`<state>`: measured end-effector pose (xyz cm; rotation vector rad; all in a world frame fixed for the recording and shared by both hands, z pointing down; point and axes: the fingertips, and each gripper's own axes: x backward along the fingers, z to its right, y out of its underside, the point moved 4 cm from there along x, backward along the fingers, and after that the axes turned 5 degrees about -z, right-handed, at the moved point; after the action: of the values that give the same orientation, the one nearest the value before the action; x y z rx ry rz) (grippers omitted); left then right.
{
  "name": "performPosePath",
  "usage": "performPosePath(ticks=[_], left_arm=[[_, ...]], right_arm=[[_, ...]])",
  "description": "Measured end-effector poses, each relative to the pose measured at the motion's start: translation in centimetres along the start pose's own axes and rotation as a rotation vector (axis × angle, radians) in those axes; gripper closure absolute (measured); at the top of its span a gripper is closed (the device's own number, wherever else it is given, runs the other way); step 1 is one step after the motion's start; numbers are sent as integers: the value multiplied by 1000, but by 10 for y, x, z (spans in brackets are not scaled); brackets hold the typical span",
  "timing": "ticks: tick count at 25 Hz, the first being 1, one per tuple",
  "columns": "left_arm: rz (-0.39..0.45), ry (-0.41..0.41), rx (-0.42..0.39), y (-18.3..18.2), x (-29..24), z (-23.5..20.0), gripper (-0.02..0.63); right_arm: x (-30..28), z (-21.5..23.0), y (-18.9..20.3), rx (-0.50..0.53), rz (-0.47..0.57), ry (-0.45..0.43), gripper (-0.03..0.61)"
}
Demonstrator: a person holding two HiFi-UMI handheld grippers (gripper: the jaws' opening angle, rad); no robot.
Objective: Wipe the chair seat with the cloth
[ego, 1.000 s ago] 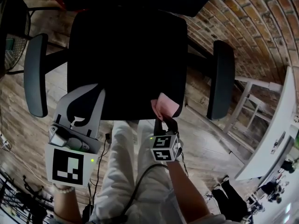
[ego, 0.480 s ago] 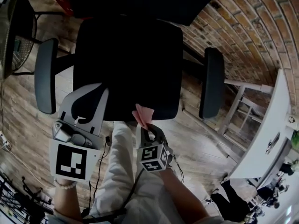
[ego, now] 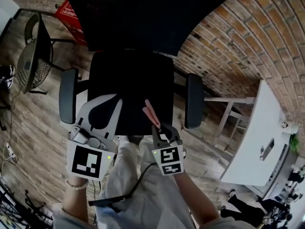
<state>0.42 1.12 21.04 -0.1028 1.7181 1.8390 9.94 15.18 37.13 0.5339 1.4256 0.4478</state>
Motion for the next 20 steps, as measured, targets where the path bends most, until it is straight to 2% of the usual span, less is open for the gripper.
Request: performPosePath(ticks=[7, 9, 13, 14, 18, 20], left_arm=[[27, -39, -56, -67, 35, -10, 595], [34, -60, -5, -80, 46, -10, 595], [66, -135, 155, -101, 71, -21, 595], [70, -150, 167, -106, 77, -24, 595], [55, -173, 107, -119, 96, -27, 595], [62, -182, 113, -123, 103, -26, 595]], right_arm=[[67, 32, -80, 25, 131, 32, 523], [87, 38, -94, 39, 156, 36, 523], [121, 43, -126, 85, 234, 32, 523], [128, 41, -134, 97, 255, 25, 523], [158, 35, -162, 130, 334, -27, 523], [170, 32, -174, 137, 370, -44, 523]])
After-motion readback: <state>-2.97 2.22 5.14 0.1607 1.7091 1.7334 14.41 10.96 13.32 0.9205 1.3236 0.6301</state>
